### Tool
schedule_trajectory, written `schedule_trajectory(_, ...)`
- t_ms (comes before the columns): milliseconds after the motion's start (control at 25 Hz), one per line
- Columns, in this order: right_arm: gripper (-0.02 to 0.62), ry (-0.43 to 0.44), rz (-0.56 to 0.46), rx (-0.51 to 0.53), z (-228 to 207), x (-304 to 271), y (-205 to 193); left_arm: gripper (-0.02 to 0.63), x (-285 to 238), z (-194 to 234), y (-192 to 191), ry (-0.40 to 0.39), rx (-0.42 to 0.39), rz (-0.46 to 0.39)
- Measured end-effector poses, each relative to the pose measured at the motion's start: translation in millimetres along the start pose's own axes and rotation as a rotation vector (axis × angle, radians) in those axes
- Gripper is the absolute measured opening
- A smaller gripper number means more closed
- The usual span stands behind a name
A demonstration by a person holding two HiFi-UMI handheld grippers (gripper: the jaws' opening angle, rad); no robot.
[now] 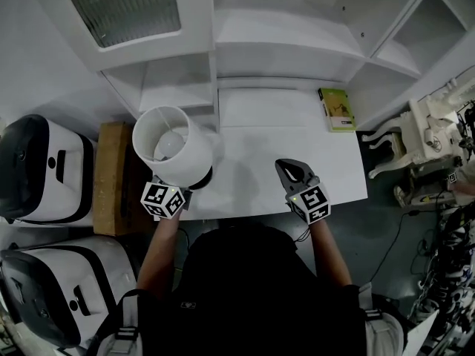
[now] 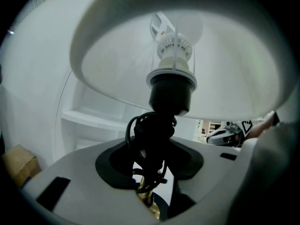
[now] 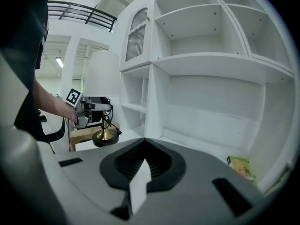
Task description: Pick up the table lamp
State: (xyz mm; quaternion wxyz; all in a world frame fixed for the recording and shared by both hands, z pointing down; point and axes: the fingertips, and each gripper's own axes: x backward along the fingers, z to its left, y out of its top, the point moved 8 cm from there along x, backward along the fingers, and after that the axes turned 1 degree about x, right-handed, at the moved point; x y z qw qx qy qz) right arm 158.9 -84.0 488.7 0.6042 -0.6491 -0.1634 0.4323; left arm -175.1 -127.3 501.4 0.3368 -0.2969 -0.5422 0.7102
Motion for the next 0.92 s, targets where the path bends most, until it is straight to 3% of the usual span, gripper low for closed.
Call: schedule_trajectory(920,0.006,-0.008,-0.073,-0.003,-5.7,10.1,3.2,0.164,7.6,-0.8,3.6,0.014,-0.006,0.0)
